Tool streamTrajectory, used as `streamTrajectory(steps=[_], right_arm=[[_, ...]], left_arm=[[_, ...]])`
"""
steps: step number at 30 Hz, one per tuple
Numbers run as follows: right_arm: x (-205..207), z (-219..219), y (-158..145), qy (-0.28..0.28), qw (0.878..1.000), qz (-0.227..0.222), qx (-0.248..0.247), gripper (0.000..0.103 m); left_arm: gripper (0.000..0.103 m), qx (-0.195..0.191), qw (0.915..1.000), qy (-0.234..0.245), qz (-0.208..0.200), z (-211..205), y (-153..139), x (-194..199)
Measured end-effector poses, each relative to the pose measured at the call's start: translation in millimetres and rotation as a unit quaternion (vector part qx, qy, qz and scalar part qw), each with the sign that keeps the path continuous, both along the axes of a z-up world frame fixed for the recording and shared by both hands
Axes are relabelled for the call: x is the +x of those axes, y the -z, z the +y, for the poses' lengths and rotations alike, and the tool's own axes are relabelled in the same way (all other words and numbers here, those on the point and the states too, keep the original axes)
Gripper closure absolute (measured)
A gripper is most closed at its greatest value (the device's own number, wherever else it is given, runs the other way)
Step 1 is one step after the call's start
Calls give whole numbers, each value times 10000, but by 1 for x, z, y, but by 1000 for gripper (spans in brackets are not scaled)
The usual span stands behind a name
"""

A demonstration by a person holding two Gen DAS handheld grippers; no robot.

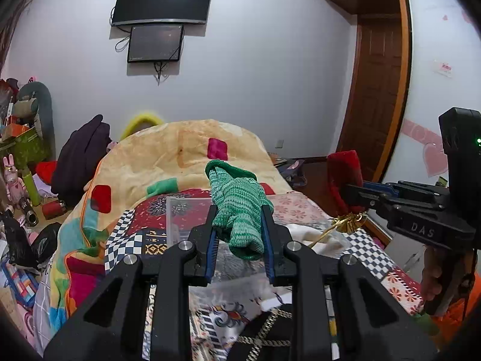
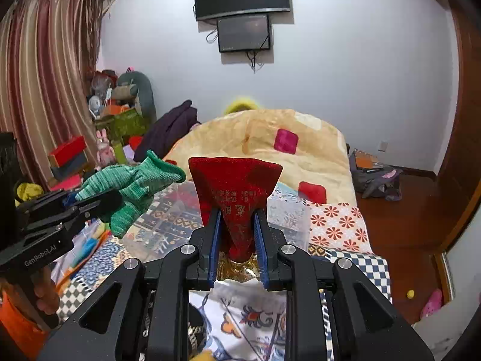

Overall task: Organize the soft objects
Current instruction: 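Release green glove into box with left tool while right tool releases red pouch, then grasp black chain bag with left tool while right tool grasps yellow-green sponge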

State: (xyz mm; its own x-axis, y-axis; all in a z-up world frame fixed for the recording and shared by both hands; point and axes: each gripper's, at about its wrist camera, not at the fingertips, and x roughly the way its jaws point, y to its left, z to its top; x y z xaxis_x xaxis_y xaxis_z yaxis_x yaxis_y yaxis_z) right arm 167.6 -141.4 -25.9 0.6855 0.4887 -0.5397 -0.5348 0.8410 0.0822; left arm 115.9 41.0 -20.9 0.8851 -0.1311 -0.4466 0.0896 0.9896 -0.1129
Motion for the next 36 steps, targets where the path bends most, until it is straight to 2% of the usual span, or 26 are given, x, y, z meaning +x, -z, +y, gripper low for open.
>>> streamTrajectory(steps=[5, 13, 21, 23, 25, 27, 36], right_arm=[[15, 16, 21, -142, 9995, 230, -135, 84], [36, 28, 48, -233, 9965, 669, -452, 84], [42, 32, 63, -232, 9931, 913, -701, 78], [40, 33, 63, -262, 9924, 950, -734, 74], [41, 34, 64, -262, 9922, 961, -746, 62], [39, 32, 62, -245, 9927, 923, -736, 55], [30, 18, 39, -169, 9955, 790, -499, 48]], left_arm=[[78, 125, 9996, -45, 247, 4, 19, 19], [78, 241, 9958, 6, 886, 6, 59, 51], [76, 299, 9940, -1, 1049, 5, 69, 57], [67, 282, 9942, -31, 1041, 6, 68, 56], [61, 238, 9946, -49, 1014, 7, 65, 53], [55, 222, 9951, -70, 961, 7, 61, 50], [37, 199, 9973, -92, 694, 6, 34, 27]])
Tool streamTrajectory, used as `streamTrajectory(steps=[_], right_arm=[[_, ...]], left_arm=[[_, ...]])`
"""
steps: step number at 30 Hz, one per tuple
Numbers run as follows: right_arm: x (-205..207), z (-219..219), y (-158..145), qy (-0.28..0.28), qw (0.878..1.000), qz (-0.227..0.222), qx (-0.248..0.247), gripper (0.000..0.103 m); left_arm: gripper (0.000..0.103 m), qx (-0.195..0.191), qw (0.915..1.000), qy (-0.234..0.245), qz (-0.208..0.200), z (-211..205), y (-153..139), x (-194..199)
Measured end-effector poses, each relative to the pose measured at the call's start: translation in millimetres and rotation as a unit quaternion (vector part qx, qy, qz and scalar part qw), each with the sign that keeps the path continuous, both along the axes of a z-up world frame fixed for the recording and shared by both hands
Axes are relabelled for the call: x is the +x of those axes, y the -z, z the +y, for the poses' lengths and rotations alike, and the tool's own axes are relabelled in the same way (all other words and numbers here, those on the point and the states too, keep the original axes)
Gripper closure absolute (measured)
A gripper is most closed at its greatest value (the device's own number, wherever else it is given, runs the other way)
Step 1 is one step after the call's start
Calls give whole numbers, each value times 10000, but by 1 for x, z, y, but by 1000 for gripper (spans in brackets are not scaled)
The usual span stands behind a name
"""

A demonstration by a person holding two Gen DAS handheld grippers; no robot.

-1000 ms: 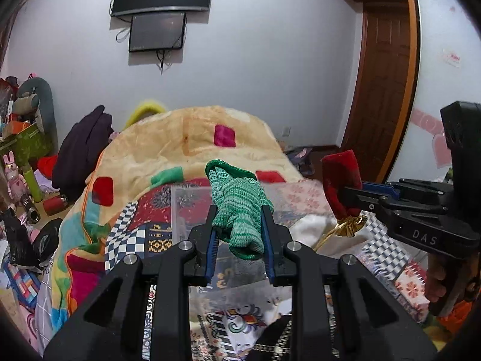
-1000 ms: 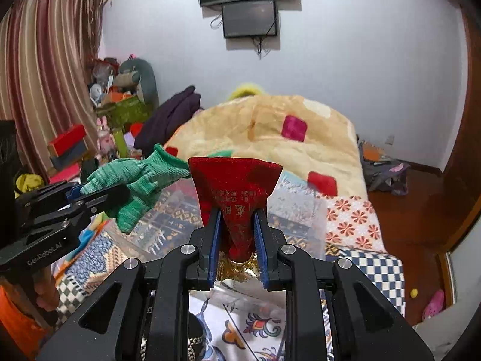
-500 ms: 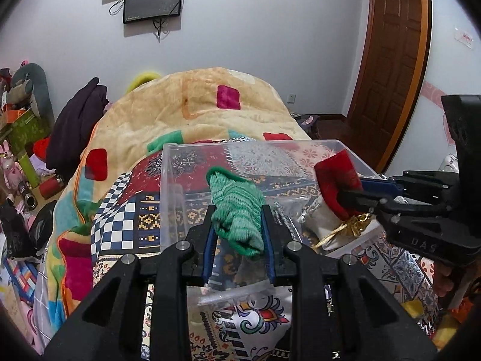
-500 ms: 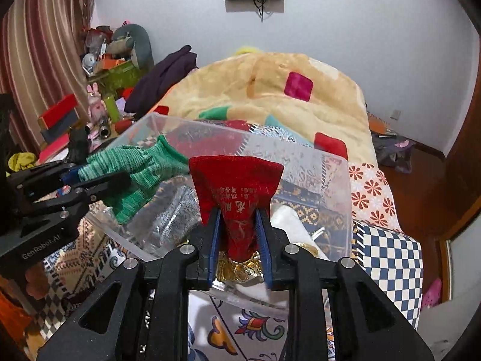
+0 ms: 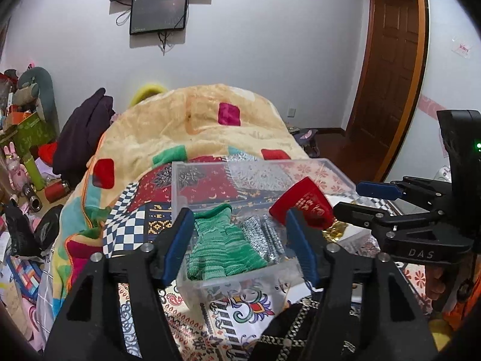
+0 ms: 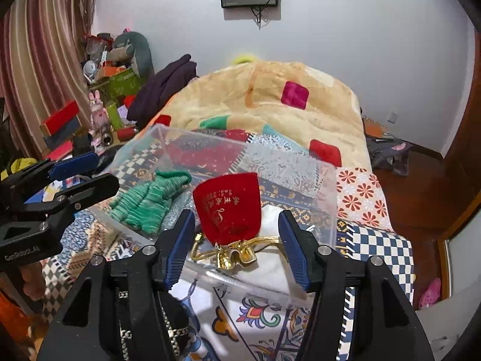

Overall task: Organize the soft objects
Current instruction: 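Grasp black chain bag with left tool while right tool grasps yellow-green sponge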

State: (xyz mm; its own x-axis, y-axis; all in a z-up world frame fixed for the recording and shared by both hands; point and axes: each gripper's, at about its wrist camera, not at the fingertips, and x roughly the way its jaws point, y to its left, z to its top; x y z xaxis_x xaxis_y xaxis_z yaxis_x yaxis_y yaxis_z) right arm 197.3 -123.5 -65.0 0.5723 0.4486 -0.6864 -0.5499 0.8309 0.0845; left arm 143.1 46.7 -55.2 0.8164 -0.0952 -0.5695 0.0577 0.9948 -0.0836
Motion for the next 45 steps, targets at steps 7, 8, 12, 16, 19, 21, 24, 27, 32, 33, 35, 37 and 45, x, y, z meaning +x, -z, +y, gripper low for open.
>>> streamTrajectory(steps=[7, 8, 12, 16, 19, 21, 24, 27, 32, 33, 35, 37, 45], right_arm=[[-25, -15, -22, -20, 9997, -192, 115, 45], [-29, -18, -25, -25, 9997, -227, 129, 44], [-46, -28, -31, -23, 9994, -312, 168, 36], [-61, -35, -27, -35, 9996, -228, 149, 35], [-71, -40, -17, -36, 9999, -92, 105, 35], [-77, -42, -9, -41, 10000, 22, 66, 35], [-83, -46, 6, -45, 9997, 224, 49, 35], [-88, -50, 22, -31, 9990, 452, 44, 35], [-91, -54, 46, -62, 9967, 801, 64, 35], [-94, -53, 50, -72, 9965, 828, 47, 35], [-96, -52, 57, -119, 9959, 902, 0, 35], [-98, -51, 61, -165, 9951, 970, 9, 38], [-99, -47, 68, -332, 9936, 1080, -14, 65]], left_arm=[[26, 10, 9997, 38, -229, -8, -22, -30], [25, 17, 9997, 50, -247, -9, -24, -34], [16, 82, 9995, 122, -281, -17, -27, -54], [15, 148, 9994, 231, -195, -27, -21, -69], [15, 133, 9994, 326, -16, -34, -10, -75], [15, 124, 9992, 362, 94, -37, -2, -79], [15, 35, 9988, 394, 292, -41, 11, -81], [15, -90, 9976, 439, 523, -45, 26, -81], [15, -206, 9954, 495, 792, -53, 48, -79], [15, -229, 9950, 509, 826, -53, 51, -79], [23, -269, 9938, 542, 932, -56, 58, -77], [31, -260, 9926, 595, 1023, -59, 64, -74], [65, -358, 9901, 744, 1133, -58, 71, -72]])
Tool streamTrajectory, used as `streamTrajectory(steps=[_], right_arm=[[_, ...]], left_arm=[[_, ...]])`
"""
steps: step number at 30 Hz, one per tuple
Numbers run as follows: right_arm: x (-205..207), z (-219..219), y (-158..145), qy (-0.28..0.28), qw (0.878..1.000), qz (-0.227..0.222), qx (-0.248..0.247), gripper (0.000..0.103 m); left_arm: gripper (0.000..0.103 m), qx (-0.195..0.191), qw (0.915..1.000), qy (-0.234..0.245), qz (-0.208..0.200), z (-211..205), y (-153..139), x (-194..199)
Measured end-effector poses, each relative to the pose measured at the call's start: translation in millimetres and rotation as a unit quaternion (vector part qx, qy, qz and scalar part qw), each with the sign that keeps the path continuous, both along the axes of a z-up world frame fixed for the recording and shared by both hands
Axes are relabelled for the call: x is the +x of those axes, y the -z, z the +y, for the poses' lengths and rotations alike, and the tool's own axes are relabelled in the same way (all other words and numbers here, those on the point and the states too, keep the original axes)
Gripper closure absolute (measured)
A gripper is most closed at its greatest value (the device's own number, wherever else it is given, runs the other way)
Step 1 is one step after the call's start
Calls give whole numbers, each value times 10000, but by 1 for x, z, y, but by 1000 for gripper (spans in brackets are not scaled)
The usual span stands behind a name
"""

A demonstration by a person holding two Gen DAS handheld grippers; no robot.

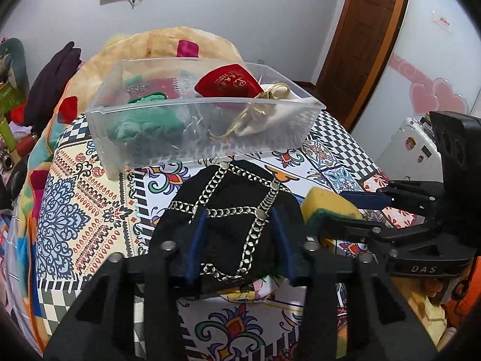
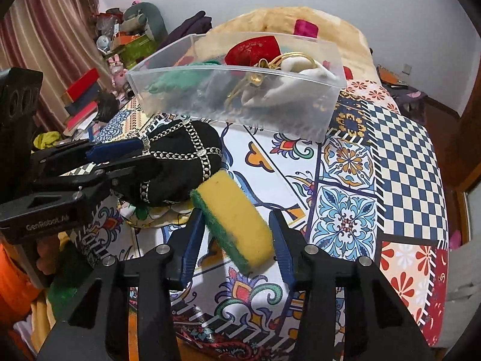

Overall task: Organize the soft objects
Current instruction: 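Grasp black chain bag with left tool while right tool grasps yellow-green sponge, then carry black bag into box with left tool while right tool drops sponge in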

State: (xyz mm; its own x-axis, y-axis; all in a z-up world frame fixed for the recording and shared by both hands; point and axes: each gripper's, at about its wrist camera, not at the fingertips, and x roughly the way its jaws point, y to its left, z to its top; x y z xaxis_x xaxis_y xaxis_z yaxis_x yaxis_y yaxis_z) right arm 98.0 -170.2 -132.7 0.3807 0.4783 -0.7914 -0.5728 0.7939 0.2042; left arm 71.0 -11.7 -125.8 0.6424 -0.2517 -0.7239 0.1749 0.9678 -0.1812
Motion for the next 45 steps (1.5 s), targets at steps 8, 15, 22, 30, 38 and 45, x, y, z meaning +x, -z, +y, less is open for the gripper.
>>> streamTrajectory(steps=[8, 15, 22, 30, 38, 45], right_arm=[[1, -6, -8, 91, 9998, -121, 133, 72], [2, -13, -25, 197, 9990, -317, 226, 74], [6, -17, -52, 339, 9968, -659, 313, 75], [28, -13, -85, 490, 9921, -1062, 442, 75], [65, -4, -100, 712, 9870, -1339, 538, 75], [94, 4, -92, 834, 9860, -1326, 566, 75]], left_arm=[[89, -97, 9999, 44, -48, 4, -8, -5], [92, -183, 9993, -35, -321, 14, -30, -16], [93, -310, 9968, -159, -726, 29, -66, -21], [93, -309, 9927, -272, -1138, 44, -101, -9], [93, -237, 9885, -392, -1445, 59, -119, 29], [93, -151, 9898, -412, -1356, 65, -107, 71]])
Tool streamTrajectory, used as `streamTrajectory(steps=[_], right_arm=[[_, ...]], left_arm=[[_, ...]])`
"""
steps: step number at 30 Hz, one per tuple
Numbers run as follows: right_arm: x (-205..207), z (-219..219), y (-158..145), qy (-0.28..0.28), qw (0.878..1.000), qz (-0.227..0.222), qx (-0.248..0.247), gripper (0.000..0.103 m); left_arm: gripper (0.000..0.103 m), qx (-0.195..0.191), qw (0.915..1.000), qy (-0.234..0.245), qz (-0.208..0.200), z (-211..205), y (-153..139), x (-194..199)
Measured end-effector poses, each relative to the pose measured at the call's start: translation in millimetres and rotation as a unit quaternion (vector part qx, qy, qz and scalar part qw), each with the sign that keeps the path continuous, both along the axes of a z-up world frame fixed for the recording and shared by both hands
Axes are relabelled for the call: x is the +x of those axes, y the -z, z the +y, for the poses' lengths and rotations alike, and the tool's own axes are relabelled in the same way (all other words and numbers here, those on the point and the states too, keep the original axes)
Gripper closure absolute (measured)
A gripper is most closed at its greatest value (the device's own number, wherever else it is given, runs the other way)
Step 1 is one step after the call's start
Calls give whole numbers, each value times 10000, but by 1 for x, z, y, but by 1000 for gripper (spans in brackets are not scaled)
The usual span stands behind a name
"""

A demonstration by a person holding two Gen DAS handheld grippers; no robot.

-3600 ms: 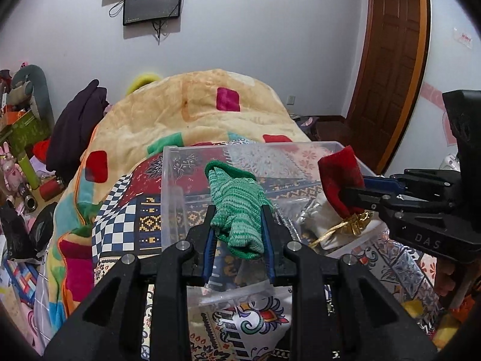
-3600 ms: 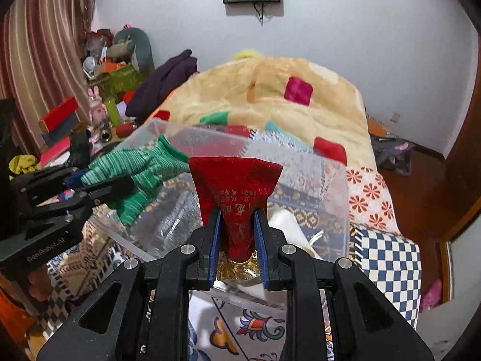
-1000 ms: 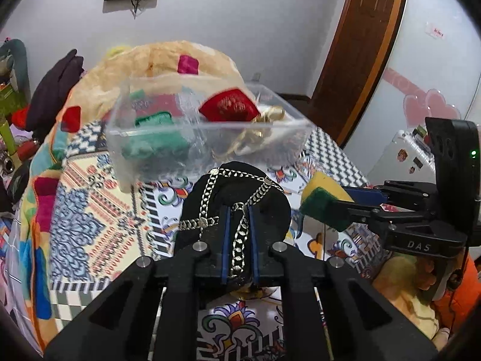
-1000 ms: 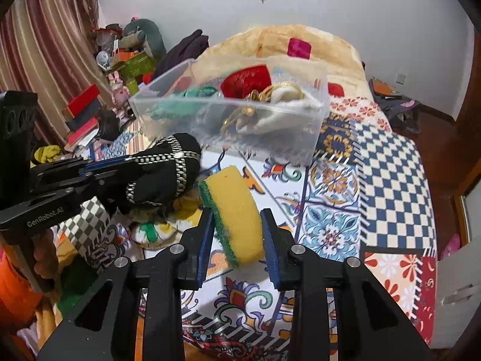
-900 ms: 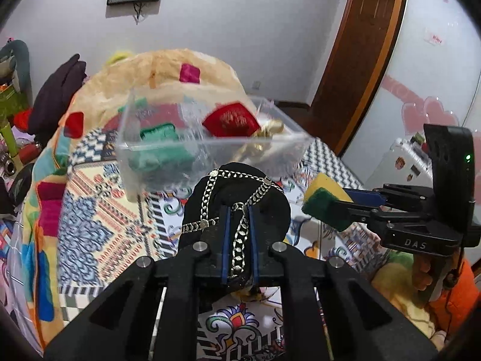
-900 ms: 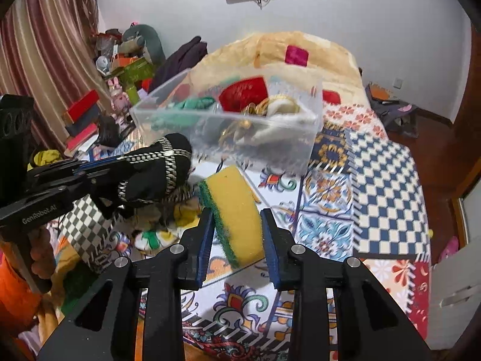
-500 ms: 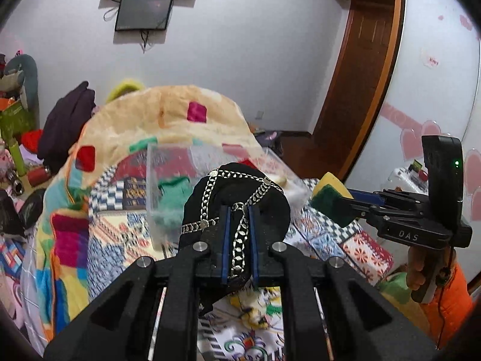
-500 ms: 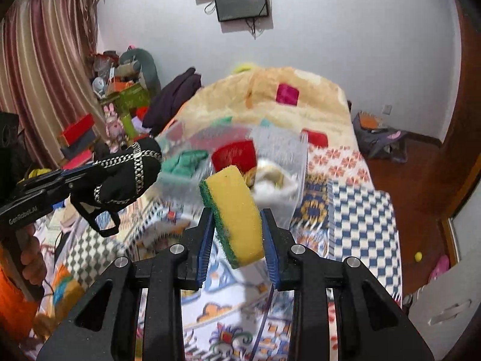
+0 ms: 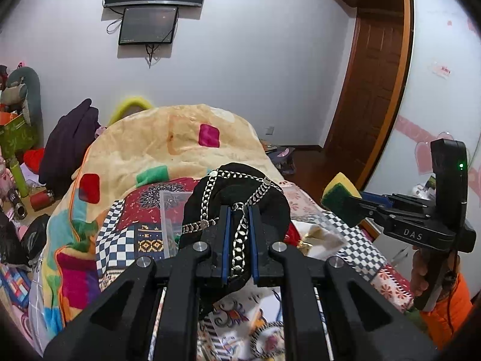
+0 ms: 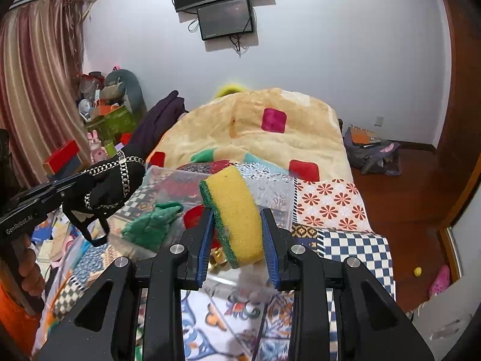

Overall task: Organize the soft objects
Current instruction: 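Carry black bag into box with left tool while right tool drops sponge in, then grasp beaded bracelet with left tool while right tool grasps floral scrunchie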

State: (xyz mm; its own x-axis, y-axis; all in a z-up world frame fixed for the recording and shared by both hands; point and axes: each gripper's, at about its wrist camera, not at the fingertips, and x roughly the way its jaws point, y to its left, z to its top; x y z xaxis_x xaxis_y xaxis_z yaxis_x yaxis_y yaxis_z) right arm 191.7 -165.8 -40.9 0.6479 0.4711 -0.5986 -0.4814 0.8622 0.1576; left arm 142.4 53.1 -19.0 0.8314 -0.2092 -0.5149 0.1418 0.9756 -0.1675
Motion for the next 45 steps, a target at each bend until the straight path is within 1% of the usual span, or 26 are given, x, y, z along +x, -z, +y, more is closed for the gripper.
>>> streamTrajectory(steps=[5, 12, 19, 20, 22, 24, 26, 27, 29, 31, 33, 35, 36, 38, 41, 43, 45], right_arm=[[12, 11, 17, -12, 9998, 137, -174, 75], [25, 15, 40, 22, 9989, 358, -314, 74], [23, 18, 44, -18, 9982, 358, -484, 71], [22, 19, 43, -19, 9980, 353, -518, 70], [22, 18, 42, -50, 9979, 364, -528, 61], [21, 17, 40, -22, 9979, 349, -538, 55], [17, 15, 35, 4, 9981, 301, -540, 53], [15, 15, 33, 0, 9982, 274, -526, 52], [9, 12, 23, 5, 9988, 177, -464, 46], [4, 11, 14, 38, 9991, 68, -408, 36], [-5, 9, 4, 55, 9994, -54, -330, 31], [-14, 7, -4, 25, 9995, -114, -280, 25], [-19, 7, -7, 10, 9995, -149, -268, 21], [-29, 7, -10, -35, 9994, -215, -275, 20], [-43, 9, -11, -158, 9992, -216, -289, 20], [-50, 10, -7, -224, 9992, -150, -284, 20], [-58, 11, 1, -274, 9991, -66, -322, 20]], left_arm=[[93, 91, 9996, 90, 234, -5, 24, 24], [93, 223, 9980, 141, 574, -11, 54, 46], [91, 323, 9964, 209, 761, -20, 62, 52], [89, 323, 9964, 208, 761, -22, 62, 51], [86, 303, 9963, 222, 769, -23, 60, 50], [82, 275, 9964, 218, 770, -23, 56, 47], [73, 238, 9967, 216, 746, -22, 51, 43], [70, 225, 9969, 204, 720, -22, 48, 40], [55, 150, 9976, 201, 645, -19, 38, 31], [50, 94, 9982, 179, 561, -17, 28, 22], [46, 97, 9987, 158, 466, -15, 19, 12], [37, 112, 9991, 130, 389, -14, 11, 2], [35, 121, 9993, 120, 344, -14, 6, -5], [30, 142, 9993, 133, 317, -15, 3, -16], [25, 233, 9991, 163, 315, -19, 4, -34], [22, 274, 9988, 186, 354, -22, 8, -45], [22, 236, 9981, 271, 491, -24, 16, -53]])
